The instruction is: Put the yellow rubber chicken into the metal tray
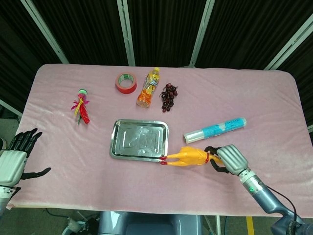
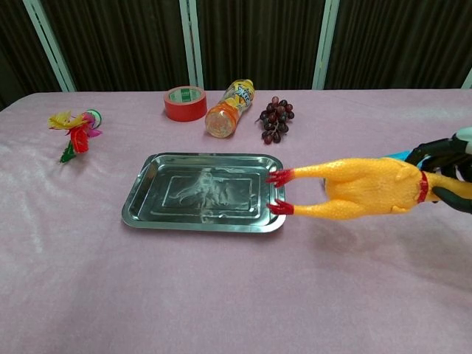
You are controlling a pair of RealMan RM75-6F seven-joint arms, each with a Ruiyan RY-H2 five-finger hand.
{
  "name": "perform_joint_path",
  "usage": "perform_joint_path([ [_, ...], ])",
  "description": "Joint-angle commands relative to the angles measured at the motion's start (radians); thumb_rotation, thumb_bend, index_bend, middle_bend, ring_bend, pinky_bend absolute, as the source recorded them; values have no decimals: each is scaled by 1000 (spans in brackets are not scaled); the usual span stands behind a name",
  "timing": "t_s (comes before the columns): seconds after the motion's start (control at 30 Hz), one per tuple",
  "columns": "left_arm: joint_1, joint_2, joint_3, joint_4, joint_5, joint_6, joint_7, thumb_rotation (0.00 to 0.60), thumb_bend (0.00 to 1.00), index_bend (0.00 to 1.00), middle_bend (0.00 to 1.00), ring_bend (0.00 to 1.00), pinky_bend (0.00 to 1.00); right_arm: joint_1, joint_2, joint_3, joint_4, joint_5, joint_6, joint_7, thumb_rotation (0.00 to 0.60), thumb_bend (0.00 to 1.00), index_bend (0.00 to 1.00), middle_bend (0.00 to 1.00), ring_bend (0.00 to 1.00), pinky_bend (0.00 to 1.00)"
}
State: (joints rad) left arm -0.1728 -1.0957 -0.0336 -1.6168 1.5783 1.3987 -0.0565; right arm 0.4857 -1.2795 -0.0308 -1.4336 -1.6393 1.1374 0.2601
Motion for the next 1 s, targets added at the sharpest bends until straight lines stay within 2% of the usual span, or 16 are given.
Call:
perform_joint_path([
  [0.03, -39, 11, -3, -44, 39, -30, -17, 600, 0, 0, 0, 0, 0, -13, 43, -14, -32, -31, 44, 71, 600, 927, 905, 693, 685, 826],
  [0.17, -91, 9, -15, -105, 74, -74, -42, 600, 0, 0, 0, 0, 0, -12, 58, -12, -54, -53, 72, 108, 600, 926, 905, 693, 688, 829],
  [0.27, -159, 11, -35, -187, 99, -143, -45, 600, 0, 0, 0, 0, 0, 2, 62, -10, -75, -74, 74, 119, 600, 927, 905, 693, 689, 830],
  [0.47, -272, -11, -99, -355, 48, -278, 89, 600, 0, 0, 0, 0, 0, 40, 61, 7, -128, -81, 39, 97, 600, 928, 907, 695, 690, 830],
  [0.7, -400, -71, -185, -479, -167, -435, 230, 600, 0, 0, 14, 0, 16, 67, 45, 37, -178, -51, 2, 37, 600, 927, 912, 695, 691, 831],
  [1.0, -565, -187, -249, -472, -544, -502, 436, 600, 0, 0, 48, 36, 66, 88, 8, 76, -221, 7, -27, -33, 600, 929, 917, 696, 694, 831],
])
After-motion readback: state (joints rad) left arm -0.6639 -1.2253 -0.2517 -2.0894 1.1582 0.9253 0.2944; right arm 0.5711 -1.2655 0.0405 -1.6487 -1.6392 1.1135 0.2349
